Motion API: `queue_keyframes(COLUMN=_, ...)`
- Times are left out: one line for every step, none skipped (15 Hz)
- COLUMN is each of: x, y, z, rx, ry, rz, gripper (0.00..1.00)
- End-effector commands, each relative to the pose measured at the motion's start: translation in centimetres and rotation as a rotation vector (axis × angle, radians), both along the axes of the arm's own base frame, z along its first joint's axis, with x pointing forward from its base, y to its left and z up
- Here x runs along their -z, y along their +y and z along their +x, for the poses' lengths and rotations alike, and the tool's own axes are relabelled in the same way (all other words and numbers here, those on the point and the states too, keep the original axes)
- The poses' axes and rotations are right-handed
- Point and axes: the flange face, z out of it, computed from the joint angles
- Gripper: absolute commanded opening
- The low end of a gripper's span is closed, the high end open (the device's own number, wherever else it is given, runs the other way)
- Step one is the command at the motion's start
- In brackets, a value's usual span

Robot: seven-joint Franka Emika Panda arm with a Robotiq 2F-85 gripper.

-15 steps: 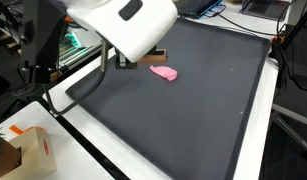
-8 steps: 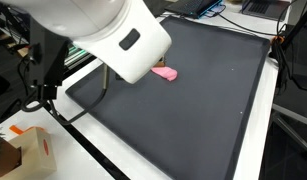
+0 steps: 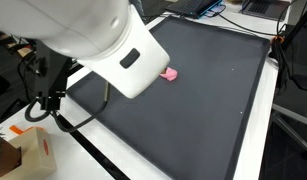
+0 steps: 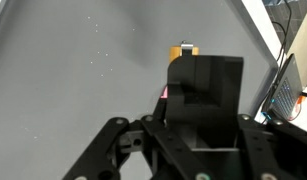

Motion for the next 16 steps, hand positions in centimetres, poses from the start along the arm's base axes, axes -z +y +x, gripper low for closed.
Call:
queue_keyframes(x=0.5, y=-0.9, z=0.6, rx=0.061, ry=-0.041, rz=-0.003, gripper=0.24)
queue_keyframes(x=0.6, y=-1.2, z=0.8, rx=0.071, ry=-0.057, rz=-0.019, gripper=0.24)
queue_keyframes(x=0.7, y=-1.4, z=0.9, rx=0.077, ry=-0.065, rz=-0.028, gripper=0.24)
queue_keyframes(x=0.7, y=-1.5, z=1.1, rx=0.086, ry=-0.08, rz=-0.04, gripper=0.24)
queue_keyframes(x=0.8, y=-1.6, z=1.1, rx=0.088, ry=-0.08, rz=-0.041, gripper=0.24)
queue_keyframes(x=0.8, y=-1.7, z=1.2, rx=0.092, ry=-0.09, rz=-0.051, gripper=0.24)
queue_keyframes(x=0.8, y=-1.7, z=1.2, rx=0.094, ry=-0.09, rz=-0.053, gripper=0.24)
queue_keyframes(x=0.7, y=-1.8, z=1.2, rx=0.097, ry=-0.091, rz=-0.056, gripper=0.24)
queue_keyframes(x=0.7, y=-1.7, z=1.2, rx=0.097, ry=-0.086, rz=-0.056, gripper=0.24)
queue_keyframes(x=0.7, y=-1.7, z=1.2, rx=0.097, ry=-0.082, rz=-0.057, gripper=0.24)
queue_keyframes(x=0.7, y=-1.6, z=1.1, rx=0.097, ry=-0.075, rz=-0.056, gripper=0.24)
queue_keyframes(x=0.6, y=-1.4, z=1.0, rx=0.097, ry=-0.066, rz=-0.058, gripper=0.24)
queue_keyframes(x=0.5, y=-1.2, z=1.0, rx=0.097, ry=-0.061, rz=-0.058, gripper=0.24)
queue_keyframes(x=0.2, y=-0.9, z=0.9, rx=0.095, ry=-0.057, rz=-0.058, gripper=0.24)
queue_keyframes(x=0.0, y=-0.6, z=0.9, rx=0.092, ry=-0.058, rz=-0.061, gripper=0.24)
queue_keyframes(x=-0.4, y=-0.2, z=0.8, rx=0.088, ry=-0.059, rz=-0.065, gripper=0.24)
